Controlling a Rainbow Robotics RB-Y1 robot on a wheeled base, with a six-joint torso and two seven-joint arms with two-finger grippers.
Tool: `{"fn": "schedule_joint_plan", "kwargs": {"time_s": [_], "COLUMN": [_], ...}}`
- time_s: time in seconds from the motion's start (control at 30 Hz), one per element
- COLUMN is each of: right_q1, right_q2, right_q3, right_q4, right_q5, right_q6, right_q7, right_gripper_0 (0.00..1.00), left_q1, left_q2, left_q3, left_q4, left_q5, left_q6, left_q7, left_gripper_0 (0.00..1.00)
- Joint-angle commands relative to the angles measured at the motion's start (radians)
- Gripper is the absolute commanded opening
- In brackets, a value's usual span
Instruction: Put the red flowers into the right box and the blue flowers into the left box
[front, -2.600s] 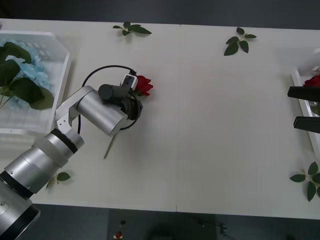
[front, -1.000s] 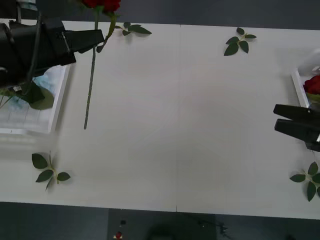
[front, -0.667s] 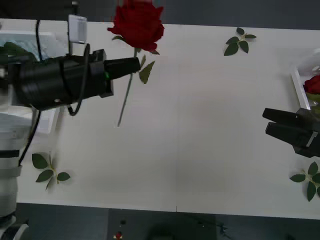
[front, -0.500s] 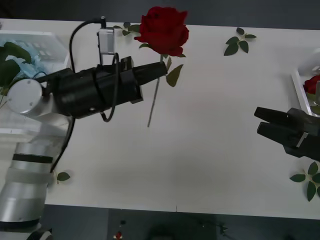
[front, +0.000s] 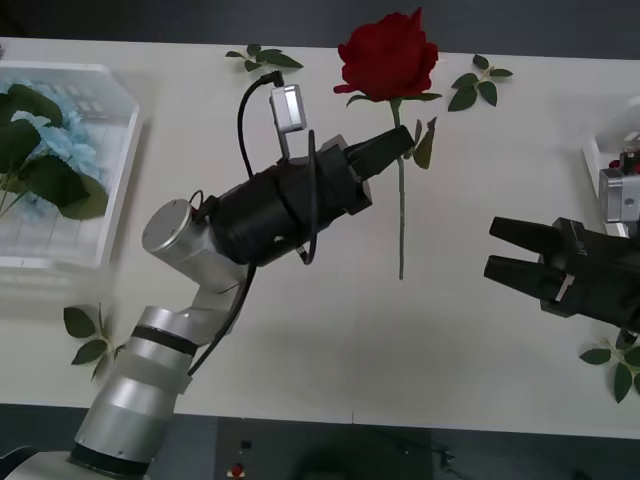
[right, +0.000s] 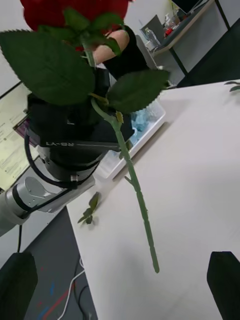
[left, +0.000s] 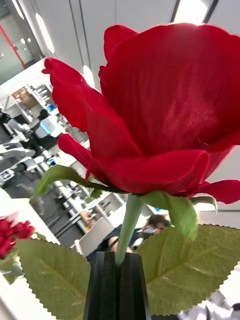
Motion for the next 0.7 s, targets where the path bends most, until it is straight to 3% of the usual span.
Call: {"fn": "schedule_joint_plan", "kwargs": {"time_s": [0.03,0.3,0.7], "right_q1": [-0.012,-0.057,-0.123], "right_q2": [0.017,0.06,0.129], "right_q3": [-0.001,0.063,0.143], "right_q4": [0.017,0.079,0.142], "right_q5": [0.04,0.055,0.057], "right_q6": [0.002,-0.005,-0.011], "right_q7": [0.015,0.015,0.015], "right_gripper_0": [1.0,1.0,1.0], "left_q1": [-0.029,-0.051,-0.083], "left_q2": [-0.023,-0.023,-0.023], "left_q3": [-0.035,-0.107,-0.207], "left_q4": [-0.011,-0.011,-0.012], "left_q5": [0.019,0.019,0.011], "left_q6": [-0.002,-0.034,-0.221], "left_q7": [-0.023,-0.004,-0.007], "left_gripper_0": [0.0,0.0,0.0]}}
